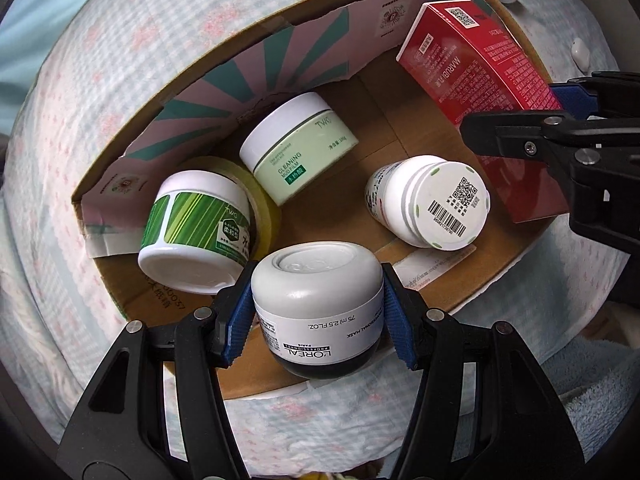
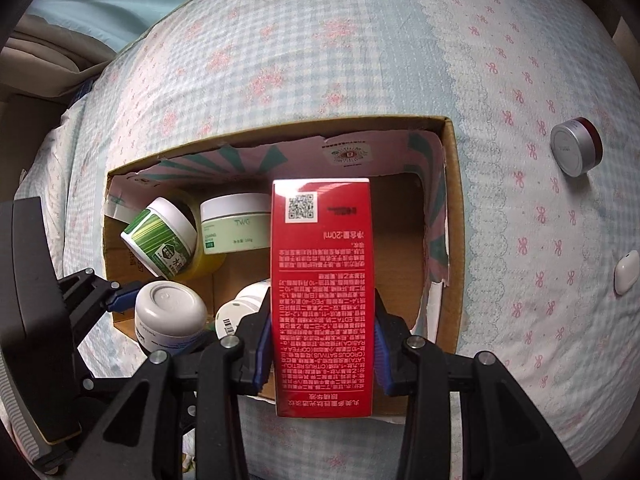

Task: Organize rigid objects
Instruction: 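Open both tools to release the L'Oreal jar and red box into the box, then withdraw both tools and move toward the red-lidded jar and earbud case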

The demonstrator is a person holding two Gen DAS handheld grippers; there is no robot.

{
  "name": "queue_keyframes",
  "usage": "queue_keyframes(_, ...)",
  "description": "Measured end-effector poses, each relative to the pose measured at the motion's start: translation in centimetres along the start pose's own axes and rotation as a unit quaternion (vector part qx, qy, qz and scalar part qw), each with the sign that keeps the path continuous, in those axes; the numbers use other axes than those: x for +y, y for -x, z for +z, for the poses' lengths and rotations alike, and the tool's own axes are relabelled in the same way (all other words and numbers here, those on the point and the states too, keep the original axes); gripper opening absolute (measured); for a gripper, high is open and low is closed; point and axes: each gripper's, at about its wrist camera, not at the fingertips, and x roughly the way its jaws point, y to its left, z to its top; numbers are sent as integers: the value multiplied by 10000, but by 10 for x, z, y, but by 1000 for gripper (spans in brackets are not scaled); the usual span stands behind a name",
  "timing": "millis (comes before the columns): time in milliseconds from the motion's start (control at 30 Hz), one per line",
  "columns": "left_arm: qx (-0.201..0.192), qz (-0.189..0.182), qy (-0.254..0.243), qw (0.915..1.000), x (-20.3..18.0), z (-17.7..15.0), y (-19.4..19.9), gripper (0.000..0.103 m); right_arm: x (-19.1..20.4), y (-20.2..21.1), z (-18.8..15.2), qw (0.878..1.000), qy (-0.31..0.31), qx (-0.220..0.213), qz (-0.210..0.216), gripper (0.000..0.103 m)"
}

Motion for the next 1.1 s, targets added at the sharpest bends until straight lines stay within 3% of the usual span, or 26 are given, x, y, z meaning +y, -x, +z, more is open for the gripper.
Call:
queue_keyframes(133,-221,42,11,9997,1,6,7,55,-1,-3,1,10000,9,32,3,39)
queue_keyframes(200,-327,25,79,9994,3,7,13,85,-4,-3,3,9997,-166,24,152,48)
queue_keyframes(233,-421,101,119,9990,5,5,17,102,-6,-2,4,9994,-264,-3,240,66)
queue_keyframes(267,-461,132,136,9988,6,4,18,103,-6,0,4,9991,-322,-17,288,96)
queue_keyframes(300,-466,115,172,9987,9,2,19,103,-6,1,5,9990,-314,-37,330,103)
queue_keyframes(667,-531,101,592,9968,22,-19,34,103,4,20,-7,9992,-72,-289,269,103)
queue_keyframes(1100,-1101,198,975,9889,25,-69,91,103,30,76,-31,9965,34,-822,136,103)
